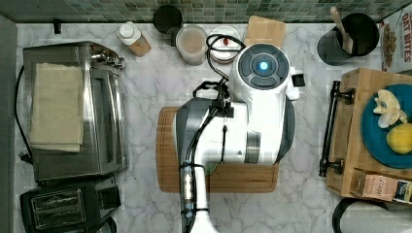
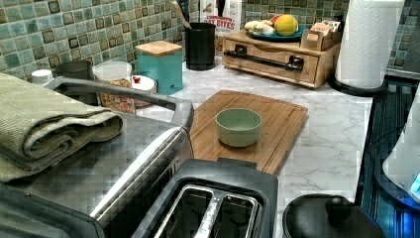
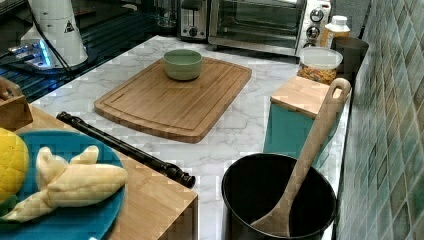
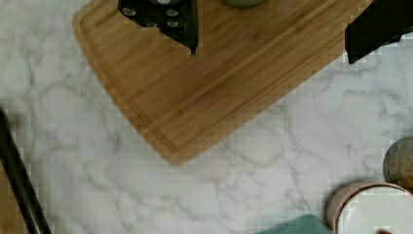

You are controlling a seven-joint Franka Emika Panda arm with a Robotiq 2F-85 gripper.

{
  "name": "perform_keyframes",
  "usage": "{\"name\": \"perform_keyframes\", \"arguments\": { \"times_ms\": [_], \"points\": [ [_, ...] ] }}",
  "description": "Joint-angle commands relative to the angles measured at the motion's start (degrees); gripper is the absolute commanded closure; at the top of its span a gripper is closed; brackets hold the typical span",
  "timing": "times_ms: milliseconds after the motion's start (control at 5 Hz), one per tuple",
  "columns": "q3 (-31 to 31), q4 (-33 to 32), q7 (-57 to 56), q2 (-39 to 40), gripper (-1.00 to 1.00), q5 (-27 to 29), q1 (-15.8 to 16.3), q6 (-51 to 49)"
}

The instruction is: Open the drawer.

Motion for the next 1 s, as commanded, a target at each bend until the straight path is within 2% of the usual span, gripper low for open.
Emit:
{"name": "perform_keyframes", "arguments": {
  "times_ms": [200,400,600,1000],
  "points": [
    [-5.7,5.3,-20.4,5.9,-1.0,-6.6,-5.2,-2.9],
    [-6.9,6.2,-23.4,7.5,-1.0,-10.9,-6.2,-2.9],
    [-8.0,0.2,-28.1,6.0,-1.0,-11.5,-8.5,7.6],
    [-8.1,-1.6,-36.2,7.9,-1.0,-11.1,-14.1,15.9]
  ]
}}
